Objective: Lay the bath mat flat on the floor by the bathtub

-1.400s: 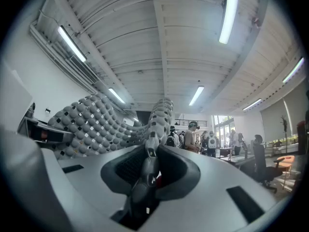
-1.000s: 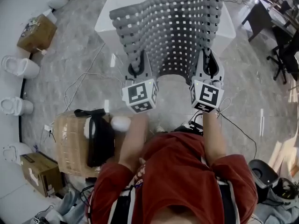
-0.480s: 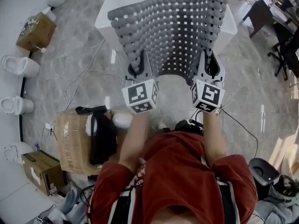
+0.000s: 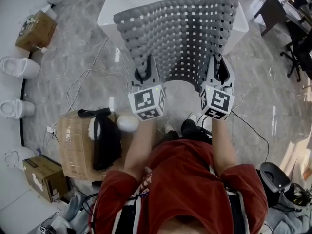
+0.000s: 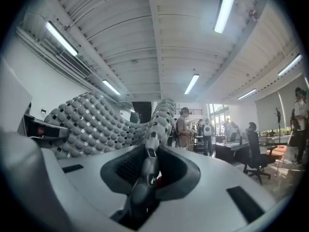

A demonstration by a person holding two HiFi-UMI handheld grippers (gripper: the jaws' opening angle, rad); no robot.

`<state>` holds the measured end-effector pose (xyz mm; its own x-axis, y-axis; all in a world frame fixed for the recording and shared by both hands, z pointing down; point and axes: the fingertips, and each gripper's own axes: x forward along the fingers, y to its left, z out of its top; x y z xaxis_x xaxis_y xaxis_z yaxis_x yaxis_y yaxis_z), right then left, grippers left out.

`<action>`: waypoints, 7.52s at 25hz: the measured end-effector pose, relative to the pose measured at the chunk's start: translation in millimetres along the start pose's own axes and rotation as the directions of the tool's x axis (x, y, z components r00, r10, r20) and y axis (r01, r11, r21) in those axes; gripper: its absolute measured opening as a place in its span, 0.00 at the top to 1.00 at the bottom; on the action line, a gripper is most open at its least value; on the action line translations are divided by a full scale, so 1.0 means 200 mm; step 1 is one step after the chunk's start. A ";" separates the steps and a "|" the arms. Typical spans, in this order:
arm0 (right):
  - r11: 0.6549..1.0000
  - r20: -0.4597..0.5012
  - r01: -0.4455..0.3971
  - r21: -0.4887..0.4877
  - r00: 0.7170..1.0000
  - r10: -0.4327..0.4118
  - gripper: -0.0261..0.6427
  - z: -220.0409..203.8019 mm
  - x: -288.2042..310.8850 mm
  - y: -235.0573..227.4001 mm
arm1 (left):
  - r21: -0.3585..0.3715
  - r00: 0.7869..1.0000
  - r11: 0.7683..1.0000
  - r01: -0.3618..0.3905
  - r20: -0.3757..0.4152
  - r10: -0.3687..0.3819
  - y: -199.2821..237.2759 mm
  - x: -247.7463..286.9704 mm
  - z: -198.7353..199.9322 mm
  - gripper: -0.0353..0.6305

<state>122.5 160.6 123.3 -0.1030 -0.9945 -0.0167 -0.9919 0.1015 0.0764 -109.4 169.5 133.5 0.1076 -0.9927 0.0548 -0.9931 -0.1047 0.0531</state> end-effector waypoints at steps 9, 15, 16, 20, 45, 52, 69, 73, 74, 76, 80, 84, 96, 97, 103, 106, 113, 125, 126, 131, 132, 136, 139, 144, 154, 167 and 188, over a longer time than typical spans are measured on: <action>0.999 -0.022 -0.013 0.034 1.000 0.014 0.83 -0.09 0.14 -0.19 | 0.027 0.999 0.999 -0.022 -0.024 0.023 -0.15 0.16 -0.03 0.84; 0.998 -0.035 -0.015 0.057 0.999 0.017 0.83 -0.17 0.26 -0.39 | 0.042 0.999 0.999 -0.029 -0.035 0.031 -0.31 0.32 -0.06 0.84; 0.998 -0.035 -0.016 0.061 0.999 0.018 0.83 -0.18 0.28 -0.42 | 0.045 0.999 0.999 -0.030 -0.037 0.032 -0.34 0.35 -0.06 0.84; 0.997 -0.043 -0.012 0.076 0.999 0.015 0.83 -0.23 0.34 -0.56 | 0.054 0.998 0.998 -0.028 -0.047 0.030 -0.45 0.45 -0.08 0.84; 0.996 -0.254 -0.068 0.061 0.964 0.081 0.83 -0.80 0.62 -0.74 | 0.033 0.967 0.997 -0.071 -0.243 0.077 -0.54 0.79 -0.62 0.84; 0.993 -0.347 -0.110 0.043 0.930 0.118 0.83 -1.02 0.82 -0.54 | 0.004 0.937 0.995 -0.095 -0.339 0.091 -0.33 0.94 -0.89 0.84; 0.987 -0.584 -0.159 0.026 0.799 0.144 0.83 -1.94 1.20 -0.10 | -0.018 0.823 0.989 -0.149 -0.557 0.114 0.23 1.23 -1.81 0.84; 0.985 -0.624 -0.173 0.019 0.768 0.147 0.83 -2.18 1.27 -0.03 | -0.028 0.795 0.988 -0.154 -0.598 0.106 0.31 1.28 -2.08 0.84; 0.984 -0.632 -0.177 0.016 0.761 0.147 0.83 -2.24 1.29 -0.02 | -0.030 0.788 0.987 -0.155 -0.607 0.105 0.33 1.30 -2.14 0.84; 0.982 -0.647 -0.187 0.009 0.748 0.148 0.83 -2.36 1.32 0.01 | -0.036 0.776 0.987 -0.159 -0.622 0.102 0.37 1.34 -2.27 0.84; 0.978 -0.678 -0.208 0.004 0.718 0.155 0.83 -2.58 1.36 0.07 | -0.038 0.752 0.987 -0.159 -0.652 0.096 0.42 1.39 -2.52 0.84; 0.975 -0.708 -0.223 0.002 0.688 0.158 0.83 -2.79 1.41 0.14 | -0.036 0.727 0.987 -0.158 -0.680 0.092 0.49 1.43 -2.74 0.84; 0.973 -0.756 -0.229 -0.001 0.637 0.149 0.83 -3.28 1.59 0.30 | -0.025 0.676 0.986 -0.165 -0.731 0.094 0.73 1.56 -3.21 0.84; 0.974 -0.758 -0.225 0.000 0.635 0.146 0.83 -3.32 1.60 0.31 | -0.021 0.675 0.987 -0.160 -0.732 0.094 0.74 1.58 -3.24 0.84; 0.977 -0.773 -0.215 -0.002 0.620 0.135 0.83 -3.55 1.70 0.31 | 0.002 0.670 0.992 -0.128 -0.737 0.088 0.79 1.72 -3.42 0.84; 0.980 -0.783 -0.200 0.005 0.609 0.128 0.83 -3.69 1.73 0.29 | 0.013 0.665 0.993 -0.120 -0.742 0.090 0.80 1.77 -3.54 0.84; 0.982 -0.800 -0.187 0.008 0.588 0.119 0.83 -4.01 1.79 0.25 | 0.031 0.653 0.993 -0.115 -0.751 0.099 0.79 1.90 -3.83 0.84; 0.975 -0.813 -0.220 -0.033 0.573 0.102 0.82 -4.49 1.84 0.26 | 0.086 0.612 0.993 -0.079 -0.782 0.117 0.84 2.00 -4.33 0.84; 0.975 -0.814 -0.218 -0.033 0.573 0.100 0.82 -4.52 1.85 0.26 | 0.092 0.611 0.993 -0.077 -0.783 0.120 0.84 2.01 -4.37 0.84; 0.979 -0.816 -0.203 -0.031 0.571 0.093 0.82 -4.66 1.84 0.28 | 0.125 0.614 0.991 -0.044 -0.779 0.126 0.87 2.07 -4.49 0.84; 0.977 -0.816 -0.209 -0.030 0.569 0.096 0.82 -4.69 1.84 0.29 | 0.132 0.614 0.990 -0.040 -0.779 0.129 0.88 2.09 -4.52 0.84; 0.973 -0.823 -0.228 -0.034 0.559 0.102 0.81 -4.79 1.83 0.31 | 0.156 0.597 0.988 -0.016 -0.791 0.135 0.89 2.11 -4.62 0.84; 0.974 -0.832 -0.224 -0.030 0.546 0.100 0.80 -4.84 1.83 0.32 | 0.182 0.594 0.983 0.004 -0.792 0.144 0.90 2.12 -4.66 0.84; 0.992 -0.868 -0.126 0.019 0.489 0.079 0.79 -4.98 1.83 0.29 | 0.219 0.585 0.976 0.014 -0.793 0.170 0.95 2.14 -4.74 0.81; 0.996 -0.900 -0.090 0.016 0.432 0.054 0.74 -5.10 1.78 0.25 | 0.216 0.519 0.975 -0.053 -0.828 0.212 1.09 2.12 -4.90 0.67; 0.996 -0.899 -0.057 -0.067 0.437 -0.036 0.65 -5.16 1.77 0.18 | 0.220 0.473 0.974 -0.057 -0.853 0.221 1.20 2.03 -4.99 0.43; 1.000 -0.879 0.013 -0.005 0.476 -0.010 0.51 -4.71 1.80 0.20 | 0.110 0.511 0.992 -0.053 -0.851 0.122 0.90 1.92 -4.54 0.40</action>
<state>116.3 -216.6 1058.5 0.0265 -0.4958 0.8680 -0.9928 0.0886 0.0809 -205.0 -175.5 1070.1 -0.0260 -0.4692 0.8827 -0.9965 -0.0580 -0.0601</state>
